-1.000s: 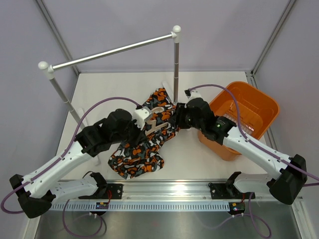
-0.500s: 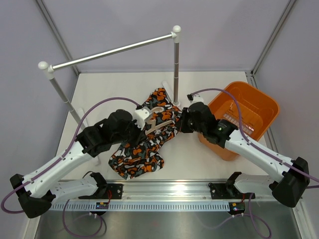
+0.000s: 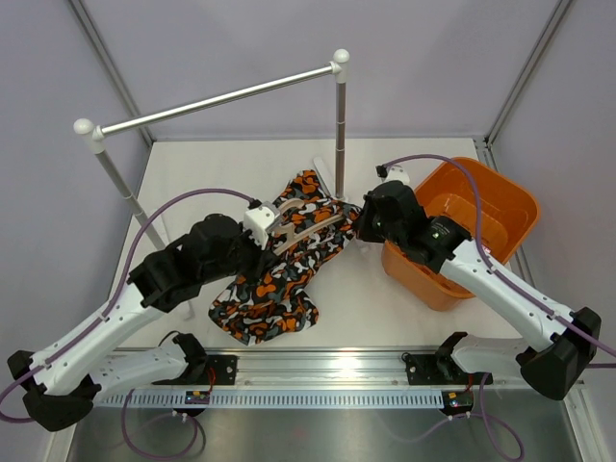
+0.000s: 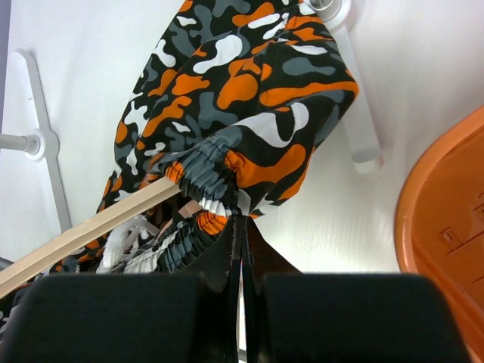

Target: Remove the shorts from the hanger

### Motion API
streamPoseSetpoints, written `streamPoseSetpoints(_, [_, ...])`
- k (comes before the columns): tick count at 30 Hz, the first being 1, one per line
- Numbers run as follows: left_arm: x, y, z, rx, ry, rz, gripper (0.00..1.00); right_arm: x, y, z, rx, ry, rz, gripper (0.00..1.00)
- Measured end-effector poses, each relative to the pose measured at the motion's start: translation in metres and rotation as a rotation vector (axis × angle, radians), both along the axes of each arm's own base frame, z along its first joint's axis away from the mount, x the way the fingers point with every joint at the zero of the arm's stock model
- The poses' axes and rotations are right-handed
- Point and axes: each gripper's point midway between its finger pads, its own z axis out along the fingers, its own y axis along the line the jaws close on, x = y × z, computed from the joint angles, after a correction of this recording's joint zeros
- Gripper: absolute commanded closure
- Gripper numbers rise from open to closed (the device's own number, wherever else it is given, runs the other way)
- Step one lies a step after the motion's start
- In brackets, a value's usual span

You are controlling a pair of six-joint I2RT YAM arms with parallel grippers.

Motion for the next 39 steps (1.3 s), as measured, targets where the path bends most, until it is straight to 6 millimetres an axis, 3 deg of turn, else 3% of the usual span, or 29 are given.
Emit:
streamPoseSetpoints(6, [-0.002, 0.002, 0.005, -0.017, -0.009, 0.003, 1.00, -0.002, 0.001, 0.000, 0.005, 0.010, 0.029, 0.95])
streamPoseSetpoints(17, [-0.003, 0.001, 0.002, -0.008, 0.003, -0.006, 1.00, 0.003, 0.001, -0.008, -0.029, 0.037, 0.026, 0.98])
streamPoseSetpoints(28, [-0.003, 0.001, 0.016, -0.057, -0.038, -0.005, 1.00, 0.032, -0.039, 0.010, -0.036, 0.040, -0.081, 1.00])
streamPoseSetpoints(34, [-0.009, 0.005, 0.021, -0.087, -0.058, -0.014, 1.00, 0.044, -0.043, 0.028, -0.032, 0.017, -0.089, 1.00])
streamPoseSetpoints(39, [-0.018, 0.011, 0.034, -0.132, -0.088, -0.032, 1.00, 0.056, -0.054, 0.025, -0.054, 0.033, -0.115, 1.00])
